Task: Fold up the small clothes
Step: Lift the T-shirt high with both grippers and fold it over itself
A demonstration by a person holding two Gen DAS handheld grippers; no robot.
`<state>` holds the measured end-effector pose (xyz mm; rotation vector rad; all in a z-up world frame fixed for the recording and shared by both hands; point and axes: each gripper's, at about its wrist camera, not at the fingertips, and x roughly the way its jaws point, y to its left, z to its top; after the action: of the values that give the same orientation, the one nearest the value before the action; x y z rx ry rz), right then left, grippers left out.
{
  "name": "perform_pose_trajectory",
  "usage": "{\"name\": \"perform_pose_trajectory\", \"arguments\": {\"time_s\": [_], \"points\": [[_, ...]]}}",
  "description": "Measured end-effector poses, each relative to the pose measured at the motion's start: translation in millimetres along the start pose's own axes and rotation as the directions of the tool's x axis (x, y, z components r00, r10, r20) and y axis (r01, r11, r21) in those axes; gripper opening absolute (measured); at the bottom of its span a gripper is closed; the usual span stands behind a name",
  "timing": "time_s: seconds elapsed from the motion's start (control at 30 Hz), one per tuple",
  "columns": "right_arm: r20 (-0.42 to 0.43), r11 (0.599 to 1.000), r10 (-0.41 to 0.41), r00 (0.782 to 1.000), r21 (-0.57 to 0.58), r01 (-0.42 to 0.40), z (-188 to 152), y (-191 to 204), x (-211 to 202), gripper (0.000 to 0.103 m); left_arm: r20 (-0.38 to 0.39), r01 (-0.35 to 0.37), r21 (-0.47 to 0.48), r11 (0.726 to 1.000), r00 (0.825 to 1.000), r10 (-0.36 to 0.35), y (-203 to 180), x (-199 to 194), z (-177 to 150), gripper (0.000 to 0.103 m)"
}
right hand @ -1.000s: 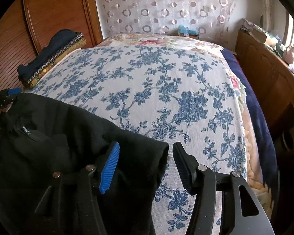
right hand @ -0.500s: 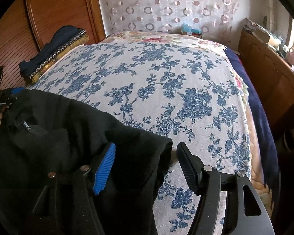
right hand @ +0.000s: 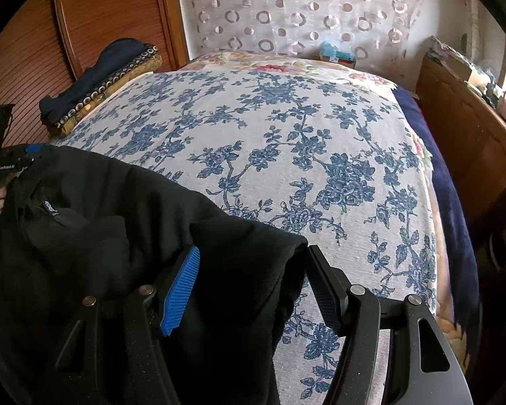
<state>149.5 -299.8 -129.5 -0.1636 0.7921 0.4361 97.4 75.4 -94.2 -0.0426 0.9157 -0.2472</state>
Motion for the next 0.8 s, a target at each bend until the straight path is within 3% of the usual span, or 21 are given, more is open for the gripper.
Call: {"name": "perform_pose_trajectory", "arguments": {"time_s": [0.17, 0.2, 0.23, 0.4, 0.53, 0.67, 0.8], "points": [[0.004, 1.000, 0.021, 1.000, -0.012, -0.021, -1.9, 5.4, -1.4, 0.046, -0.003, 0.042, -0.008, 0.999, 0.999, -0.042, -3.7, -2.3, -2.4, 0.022], [0.005, 0.999, 0.035, 0.999, -0.013, -0.035, -2.5, 6.4, -1.9, 0.035, 0.000, 0.049, -0.011, 0.999, 0.999, -0.049, -4.6, -3.6, -3.0, 0.014], [0.004, 0.999, 0.051, 0.999, -0.013, -0.051, -2.8, 7.2, -2.3, 0.022, 0.006, 0.050, -0.013, 0.999, 0.999, -0.050, -7.0, -6.6, -3.9, 0.012], [0.056, 0.995, 0.103, 0.993, -0.003, -0.103, -6.5, 14.8, -20.9, 0.015, 0.138, 0.091, 0.002, 0.996, 0.986, -0.090, -24.7, -56.7, -1.8, 0.011], [0.179, 0.985, 0.162, 0.971, 0.030, -0.170, 0.6, 21.1, -73.0, 0.015, 0.276, 0.163, 0.024, 0.986, 0.947, -0.163, -36.4, -117.0, 15.3, 0.011], [0.305, 0.991, 0.134, 0.943, -0.060, -0.121, 19.4, 41.7, -135.7, 0.014, 0.402, 0.155, 0.076, 0.985, 0.899, -0.172, -49.0, -176.6, 37.1, 0.011], [0.420, 0.991, 0.124, 0.899, -0.107, -0.086, 42.2, 50.0, -194.8, 0.014, 0.510, 0.105, 0.103, 0.989, 0.848, -0.143, -52.8, -228.3, 57.6, 0.011]]}}
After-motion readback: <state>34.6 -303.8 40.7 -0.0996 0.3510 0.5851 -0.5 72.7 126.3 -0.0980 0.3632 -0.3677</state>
